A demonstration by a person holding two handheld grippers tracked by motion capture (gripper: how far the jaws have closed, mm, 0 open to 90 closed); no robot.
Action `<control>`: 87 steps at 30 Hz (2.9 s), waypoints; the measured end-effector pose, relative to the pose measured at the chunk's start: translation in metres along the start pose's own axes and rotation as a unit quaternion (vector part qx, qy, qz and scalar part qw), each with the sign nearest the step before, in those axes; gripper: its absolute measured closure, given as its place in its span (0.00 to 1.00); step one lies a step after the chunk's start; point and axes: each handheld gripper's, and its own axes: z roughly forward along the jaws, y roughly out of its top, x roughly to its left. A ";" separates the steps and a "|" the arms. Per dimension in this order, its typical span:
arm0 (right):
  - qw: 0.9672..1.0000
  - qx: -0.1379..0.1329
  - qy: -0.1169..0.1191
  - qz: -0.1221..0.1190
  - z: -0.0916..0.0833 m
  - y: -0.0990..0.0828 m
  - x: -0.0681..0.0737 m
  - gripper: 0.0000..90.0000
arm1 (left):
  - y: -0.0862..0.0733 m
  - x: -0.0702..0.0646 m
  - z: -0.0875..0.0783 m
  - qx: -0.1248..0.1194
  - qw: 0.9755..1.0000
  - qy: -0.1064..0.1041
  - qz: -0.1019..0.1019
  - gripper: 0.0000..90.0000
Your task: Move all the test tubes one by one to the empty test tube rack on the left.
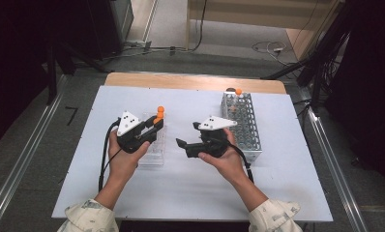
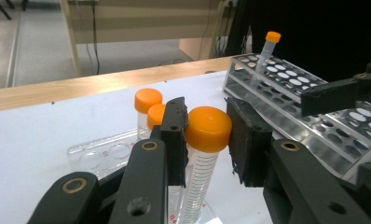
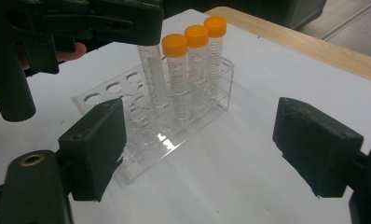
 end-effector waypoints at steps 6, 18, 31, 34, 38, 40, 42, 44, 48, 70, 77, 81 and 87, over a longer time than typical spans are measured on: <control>1.000 0.001 0.001 0.000 0.000 0.000 0.000 0.18 | -0.005 0.000 0.001 0.006 1.000 0.010 0.003 0.78; 1.000 0.000 0.001 0.001 0.000 0.000 0.001 0.18 | -0.007 -0.004 0.002 0.009 1.000 0.016 0.020 0.78; 1.000 0.001 0.002 0.000 0.000 0.000 0.002 0.18 | -0.010 -0.009 0.005 0.013 0.999 0.029 0.040 0.78; 1.000 0.001 0.002 0.000 0.000 0.000 0.002 0.18 | -0.011 -0.011 0.006 0.014 0.998 0.035 0.048 0.78; 1.000 0.002 0.002 0.000 0.000 0.000 0.002 0.18 | -0.012 -0.013 0.006 0.016 0.998 0.040 0.055 0.78; 1.000 0.002 0.002 0.000 0.000 0.000 0.002 0.18 | -0.013 -0.013 0.006 0.015 0.997 0.042 0.055 0.78; 1.000 0.001 0.003 -0.001 0.000 0.000 0.002 0.18 | -0.013 -0.013 0.006 0.014 0.997 0.046 0.053 0.78; 1.000 0.001 0.002 0.000 0.000 0.000 0.002 0.18 | -0.013 -0.013 0.006 0.010 0.997 0.049 0.051 0.78; 1.000 0.001 0.002 0.001 0.000 0.000 0.002 0.18 | -0.016 -0.014 0.005 0.012 0.997 0.053 0.053 0.78; 1.000 0.001 0.001 -0.002 0.000 0.000 0.002 0.18 | -0.013 -0.016 0.002 -0.008 0.999 0.043 0.024 0.54; 1.000 -0.002 -0.004 0.001 -0.002 0.001 0.000 0.18 | -0.010 -0.014 0.000 -0.007 0.999 0.040 0.000 0.36; 1.000 -0.010 -0.015 0.005 -0.006 0.004 -0.004 0.18 | -0.010 -0.012 0.000 -0.007 0.999 0.039 -0.005 0.33; 0.999 -0.019 -0.051 0.007 -0.018 0.010 -0.014 0.18 | -0.009 -0.011 0.000 -0.009 0.999 0.045 -0.003 0.31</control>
